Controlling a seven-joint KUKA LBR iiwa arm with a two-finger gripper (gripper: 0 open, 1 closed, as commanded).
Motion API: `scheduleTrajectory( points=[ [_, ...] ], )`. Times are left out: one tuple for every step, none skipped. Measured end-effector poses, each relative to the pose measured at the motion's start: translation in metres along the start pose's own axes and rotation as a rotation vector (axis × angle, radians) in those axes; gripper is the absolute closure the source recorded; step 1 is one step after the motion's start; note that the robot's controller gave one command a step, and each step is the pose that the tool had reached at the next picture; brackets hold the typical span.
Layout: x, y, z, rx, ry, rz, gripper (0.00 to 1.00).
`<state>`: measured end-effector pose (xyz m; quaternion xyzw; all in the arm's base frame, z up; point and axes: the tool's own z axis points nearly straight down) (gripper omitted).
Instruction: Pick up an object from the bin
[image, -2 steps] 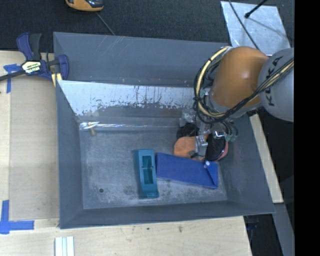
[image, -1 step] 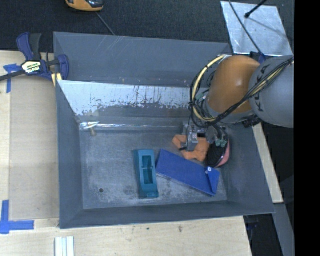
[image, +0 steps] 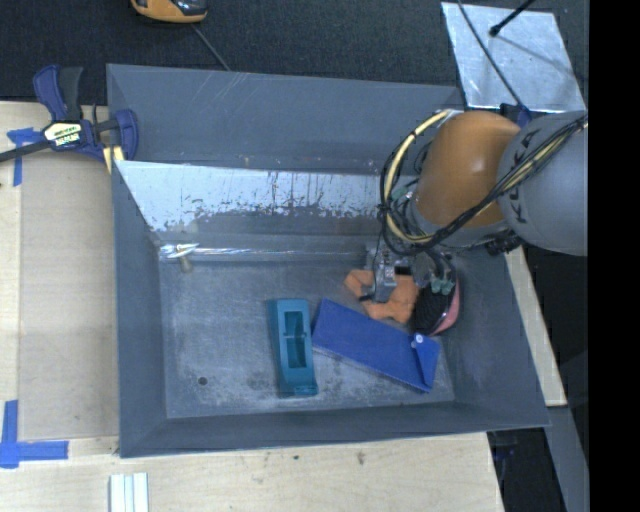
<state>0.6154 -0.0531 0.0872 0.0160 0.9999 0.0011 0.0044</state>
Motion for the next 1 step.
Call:
scheduleTrajectory(
  points=[
    [0.0256, -0.0028, -0.1671, 0.003, 0.0, -0.015, 1.0]
  ],
)
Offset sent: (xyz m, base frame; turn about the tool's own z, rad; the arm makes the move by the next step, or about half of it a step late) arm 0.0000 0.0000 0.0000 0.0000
